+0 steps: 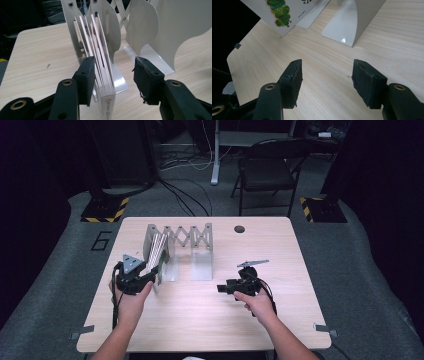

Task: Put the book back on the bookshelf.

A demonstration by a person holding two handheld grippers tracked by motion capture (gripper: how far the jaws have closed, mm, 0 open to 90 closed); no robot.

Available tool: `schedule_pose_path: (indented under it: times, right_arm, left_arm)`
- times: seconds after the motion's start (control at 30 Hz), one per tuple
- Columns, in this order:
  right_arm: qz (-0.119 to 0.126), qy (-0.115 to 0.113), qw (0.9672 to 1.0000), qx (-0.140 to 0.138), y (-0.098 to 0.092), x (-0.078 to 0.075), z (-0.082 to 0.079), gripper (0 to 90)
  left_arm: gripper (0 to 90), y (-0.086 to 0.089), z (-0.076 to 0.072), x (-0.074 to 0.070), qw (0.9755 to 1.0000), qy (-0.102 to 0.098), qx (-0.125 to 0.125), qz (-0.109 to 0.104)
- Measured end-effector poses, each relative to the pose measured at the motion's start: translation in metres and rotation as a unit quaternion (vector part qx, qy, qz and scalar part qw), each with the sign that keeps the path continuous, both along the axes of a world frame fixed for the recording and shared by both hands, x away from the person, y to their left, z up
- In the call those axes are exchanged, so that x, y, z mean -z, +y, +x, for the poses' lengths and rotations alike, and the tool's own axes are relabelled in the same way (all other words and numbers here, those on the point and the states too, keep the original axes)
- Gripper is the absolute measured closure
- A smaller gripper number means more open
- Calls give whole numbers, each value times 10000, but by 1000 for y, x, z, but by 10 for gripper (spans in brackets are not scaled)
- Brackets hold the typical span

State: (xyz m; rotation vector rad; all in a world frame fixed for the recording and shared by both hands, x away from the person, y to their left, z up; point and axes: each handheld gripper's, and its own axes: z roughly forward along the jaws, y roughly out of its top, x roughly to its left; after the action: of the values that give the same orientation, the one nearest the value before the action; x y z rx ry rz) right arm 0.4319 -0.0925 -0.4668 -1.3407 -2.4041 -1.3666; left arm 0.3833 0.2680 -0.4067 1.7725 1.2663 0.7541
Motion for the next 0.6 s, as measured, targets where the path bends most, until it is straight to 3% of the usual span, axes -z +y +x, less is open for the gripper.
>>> schedule_pose_path:
  times: [0.27,0.6]
  right_arm:
    - [26,1,10000,4,0,0,0,411]
    - [26,-10,10000,16,-1,-1,-1,411]
  left_arm:
    - [514,0,-5,-5,9998,143,164,-6]
    - [503,1,-19,-8,9992,129,377,-84]
